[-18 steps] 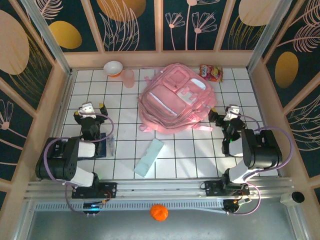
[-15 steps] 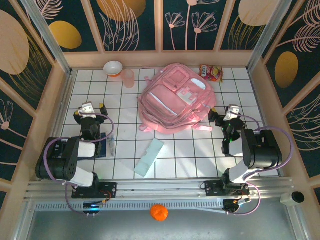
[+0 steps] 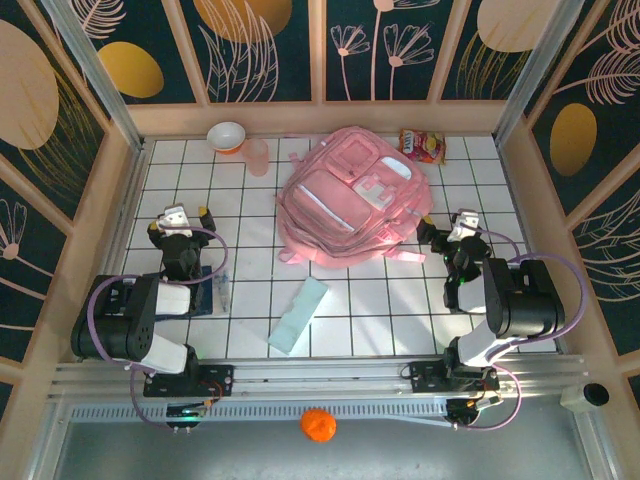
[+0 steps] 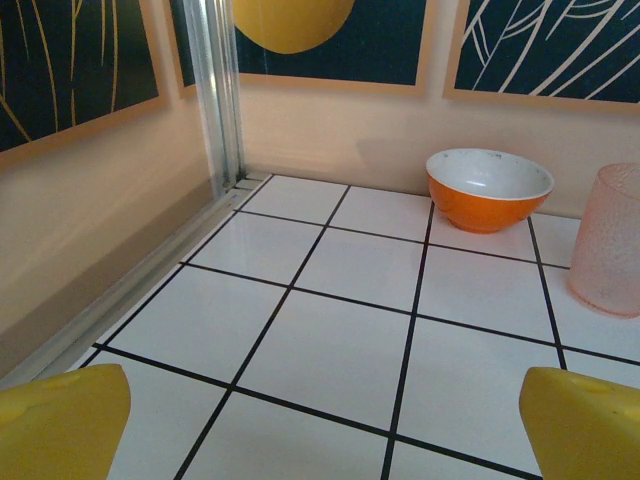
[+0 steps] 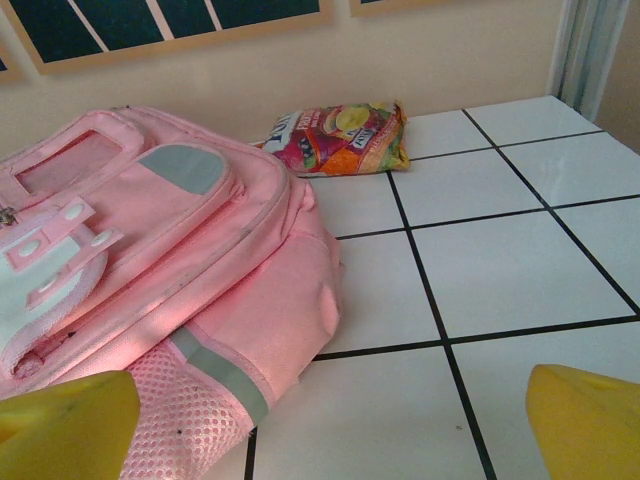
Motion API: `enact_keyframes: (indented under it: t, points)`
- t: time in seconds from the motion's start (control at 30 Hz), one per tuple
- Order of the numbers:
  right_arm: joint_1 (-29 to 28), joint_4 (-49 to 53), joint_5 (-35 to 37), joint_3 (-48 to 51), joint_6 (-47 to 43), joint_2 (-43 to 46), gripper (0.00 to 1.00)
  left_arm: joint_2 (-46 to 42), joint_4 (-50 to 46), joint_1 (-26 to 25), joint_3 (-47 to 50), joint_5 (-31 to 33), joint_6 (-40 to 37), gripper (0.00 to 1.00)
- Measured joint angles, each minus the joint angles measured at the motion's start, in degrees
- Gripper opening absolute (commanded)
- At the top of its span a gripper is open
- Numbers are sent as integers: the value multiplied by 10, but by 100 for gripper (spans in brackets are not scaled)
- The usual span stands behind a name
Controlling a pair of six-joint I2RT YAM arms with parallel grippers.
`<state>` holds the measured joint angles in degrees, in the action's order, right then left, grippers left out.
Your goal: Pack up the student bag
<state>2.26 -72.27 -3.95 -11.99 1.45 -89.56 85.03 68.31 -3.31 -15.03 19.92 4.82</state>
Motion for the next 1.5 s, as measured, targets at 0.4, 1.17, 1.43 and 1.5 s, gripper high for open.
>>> enact_keyframes:
  t: [0.4,1.17,1.43,1.5]
  points:
    - [0,35,9,-5,1,34,99,-28,-73,0,-20,-28,-7,92]
    - [-4,761,-87,-300,273,166,61,17,-515,-147,-362,-287,128,63]
    - [-114,741,-122,-282,387,62,57,176,-572,-178,-433,-311,176,59]
    - [-124,724,-129,-288,407,34,54,193,-575,-177,-435,-314,180,49]
